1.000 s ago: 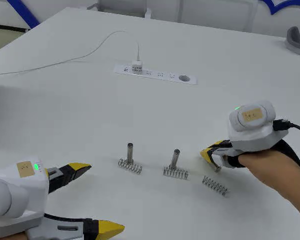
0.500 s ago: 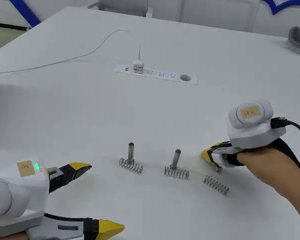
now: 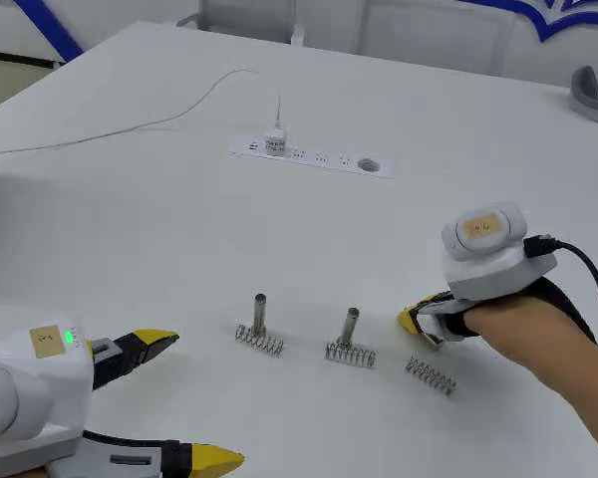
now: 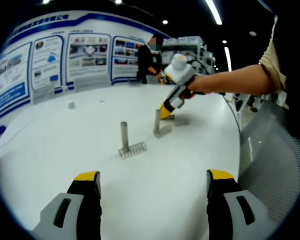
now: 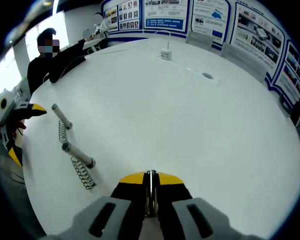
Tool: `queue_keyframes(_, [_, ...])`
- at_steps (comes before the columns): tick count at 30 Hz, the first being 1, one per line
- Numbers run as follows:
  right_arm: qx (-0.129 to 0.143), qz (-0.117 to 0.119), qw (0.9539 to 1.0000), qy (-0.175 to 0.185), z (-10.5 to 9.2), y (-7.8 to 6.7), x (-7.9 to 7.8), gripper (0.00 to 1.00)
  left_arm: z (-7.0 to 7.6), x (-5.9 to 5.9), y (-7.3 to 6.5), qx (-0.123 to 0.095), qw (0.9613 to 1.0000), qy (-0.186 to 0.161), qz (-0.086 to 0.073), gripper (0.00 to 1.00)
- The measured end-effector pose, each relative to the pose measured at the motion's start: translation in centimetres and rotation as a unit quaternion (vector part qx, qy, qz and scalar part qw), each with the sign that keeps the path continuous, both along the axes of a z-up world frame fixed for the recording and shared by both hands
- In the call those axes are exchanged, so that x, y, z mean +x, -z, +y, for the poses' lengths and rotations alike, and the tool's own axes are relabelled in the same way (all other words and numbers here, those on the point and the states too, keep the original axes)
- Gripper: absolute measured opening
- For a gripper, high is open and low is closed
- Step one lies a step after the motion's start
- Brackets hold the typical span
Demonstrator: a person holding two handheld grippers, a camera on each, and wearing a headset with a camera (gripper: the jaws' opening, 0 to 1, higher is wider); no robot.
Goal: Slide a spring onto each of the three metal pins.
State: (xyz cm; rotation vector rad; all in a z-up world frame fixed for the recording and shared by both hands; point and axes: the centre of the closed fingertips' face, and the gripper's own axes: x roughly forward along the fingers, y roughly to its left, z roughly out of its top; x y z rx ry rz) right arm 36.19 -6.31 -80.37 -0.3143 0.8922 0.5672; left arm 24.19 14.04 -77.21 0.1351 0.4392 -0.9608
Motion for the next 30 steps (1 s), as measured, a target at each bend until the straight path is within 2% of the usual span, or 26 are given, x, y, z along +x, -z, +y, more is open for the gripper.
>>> queue_keyframes(3, [0.015, -0.016, 0.9997, 0.014, 0.0, -0.1, 0.0, 0.09, -0.2, 0.0, 0.0, -0.001, 1.0000, 0.001, 0.000, 0.88])
queue_keyframes(5, [0.027, -0.015, 0.9992, 0.027, -0.2, -0.1, 0.0, 0.09, -0.4, -0.1, 0.0, 0.000, 1.0000, 0.005, -0.001, 0.88])
queue_keyframes(7, [0.027, -0.011, 0.9991, 0.029, -0.2, -0.1, -0.1, 0.09, -0.6, -0.2, -0.1, 0.001, 1.0000, 0.009, -0.003, 0.88])
queue_keyframes(11, [0.042, -0.027, 0.9981, 0.036, -0.2, -1.6, -0.3, 0.09, -0.7, -0.2, -0.5, 0.002, 0.9999, 0.014, -0.009, 0.88])
queue_keyframes(15, [0.045, -0.040, 0.9975, 0.036, -0.3, -2.9, -0.9, 0.09, -0.7, -0.1, -0.6, 0.000, 0.9999, 0.012, -0.012, 0.88])
queue_keyframes(19, [0.046, -0.050, 0.9971, 0.035, -0.4, -3.6, -1.8, 0.09, -0.8, -0.1, -0.8, -0.002, 0.9998, 0.014, -0.015, 0.88])
queue_keyframes(30, [0.058, -0.064, 0.9955, 0.040, -0.8, -4.4, -3.1, 0.09, -0.8, -0.1, -1.0, -0.002, 0.9997, 0.015, -0.019, 0.88])
